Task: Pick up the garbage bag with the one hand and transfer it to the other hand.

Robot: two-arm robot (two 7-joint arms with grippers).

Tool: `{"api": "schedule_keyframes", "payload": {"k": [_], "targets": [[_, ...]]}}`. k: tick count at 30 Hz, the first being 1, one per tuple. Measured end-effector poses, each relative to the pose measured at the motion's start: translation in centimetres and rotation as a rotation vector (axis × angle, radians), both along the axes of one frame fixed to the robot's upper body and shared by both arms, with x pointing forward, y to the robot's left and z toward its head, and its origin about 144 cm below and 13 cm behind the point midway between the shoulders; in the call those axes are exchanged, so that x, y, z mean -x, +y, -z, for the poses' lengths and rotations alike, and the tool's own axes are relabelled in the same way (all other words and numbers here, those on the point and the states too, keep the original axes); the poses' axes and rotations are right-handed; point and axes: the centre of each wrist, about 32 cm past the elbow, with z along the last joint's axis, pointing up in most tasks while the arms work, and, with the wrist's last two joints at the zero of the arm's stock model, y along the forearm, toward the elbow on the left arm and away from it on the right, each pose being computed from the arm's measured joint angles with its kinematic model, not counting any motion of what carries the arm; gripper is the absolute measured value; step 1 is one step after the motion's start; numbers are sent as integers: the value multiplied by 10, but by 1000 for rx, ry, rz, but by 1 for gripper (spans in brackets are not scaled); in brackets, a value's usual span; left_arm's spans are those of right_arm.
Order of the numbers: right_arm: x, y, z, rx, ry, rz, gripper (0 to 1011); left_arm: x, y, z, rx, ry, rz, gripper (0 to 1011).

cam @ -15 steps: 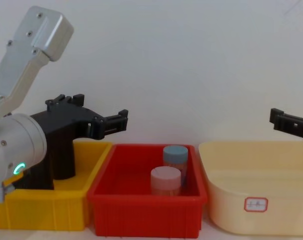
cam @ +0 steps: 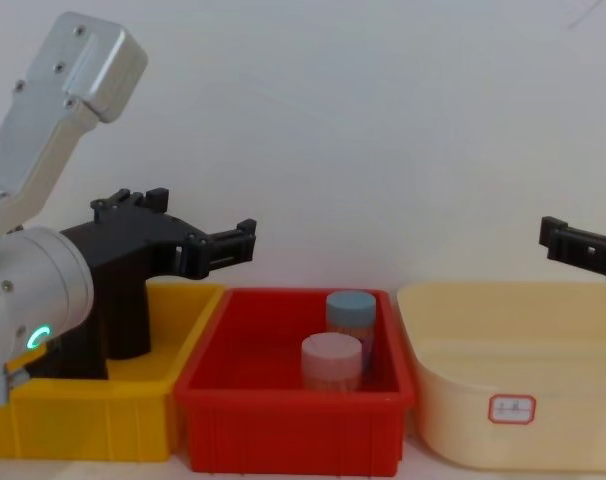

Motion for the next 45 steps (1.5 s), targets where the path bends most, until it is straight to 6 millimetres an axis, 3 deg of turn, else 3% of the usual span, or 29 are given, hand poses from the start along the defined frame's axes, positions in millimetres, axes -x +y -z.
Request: {"api": "schedule_keyframes", "payload": {"k": [45], "targets": [[-7,-1,-3,8,9,-19,1000,-2,-2,-7,-19,3,14,1002]]}}
